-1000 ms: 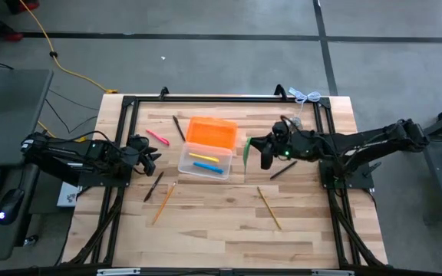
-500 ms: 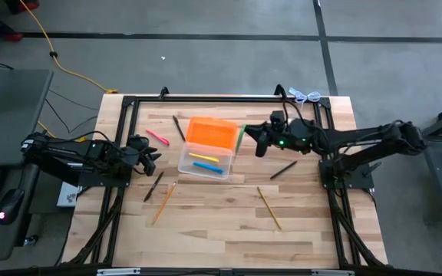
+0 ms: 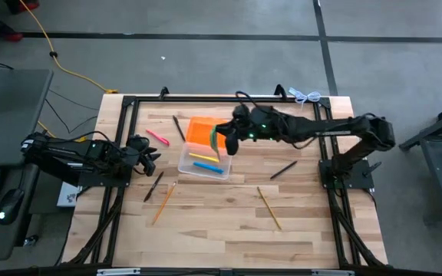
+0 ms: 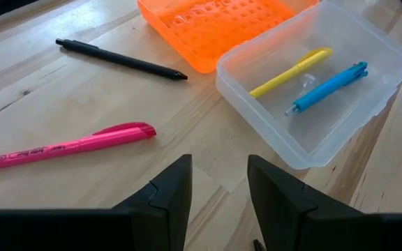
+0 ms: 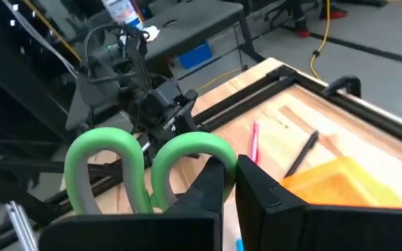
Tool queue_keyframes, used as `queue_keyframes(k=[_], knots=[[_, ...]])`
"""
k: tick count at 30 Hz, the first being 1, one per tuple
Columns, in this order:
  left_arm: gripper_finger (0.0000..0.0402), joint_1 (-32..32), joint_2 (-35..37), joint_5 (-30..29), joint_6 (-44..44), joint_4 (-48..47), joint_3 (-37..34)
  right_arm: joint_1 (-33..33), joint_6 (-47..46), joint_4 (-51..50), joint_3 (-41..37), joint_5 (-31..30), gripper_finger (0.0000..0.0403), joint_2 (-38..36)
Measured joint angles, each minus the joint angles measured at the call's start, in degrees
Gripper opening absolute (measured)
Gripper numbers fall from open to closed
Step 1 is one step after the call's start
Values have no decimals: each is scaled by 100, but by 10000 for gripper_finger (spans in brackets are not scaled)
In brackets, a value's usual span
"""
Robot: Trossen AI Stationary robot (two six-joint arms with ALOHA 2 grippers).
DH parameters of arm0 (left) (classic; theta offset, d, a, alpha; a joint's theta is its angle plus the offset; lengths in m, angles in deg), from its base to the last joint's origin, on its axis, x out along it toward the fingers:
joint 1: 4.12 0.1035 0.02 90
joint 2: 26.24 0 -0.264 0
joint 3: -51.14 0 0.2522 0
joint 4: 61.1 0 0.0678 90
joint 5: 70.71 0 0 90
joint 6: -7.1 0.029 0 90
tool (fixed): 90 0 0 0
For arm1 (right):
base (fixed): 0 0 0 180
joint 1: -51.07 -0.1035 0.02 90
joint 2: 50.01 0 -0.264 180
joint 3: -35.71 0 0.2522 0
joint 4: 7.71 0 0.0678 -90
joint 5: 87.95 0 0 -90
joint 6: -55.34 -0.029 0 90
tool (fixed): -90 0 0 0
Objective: Pick & place school supplies into a supply box
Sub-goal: Put the green scissors into the orange supply box
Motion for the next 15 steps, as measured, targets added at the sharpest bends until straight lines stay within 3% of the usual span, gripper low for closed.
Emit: queue_keyframes(k=[15], knots=[[170,-2,0,-6,-7,-59,0,90,890,-653,1508,208,0,1438]])
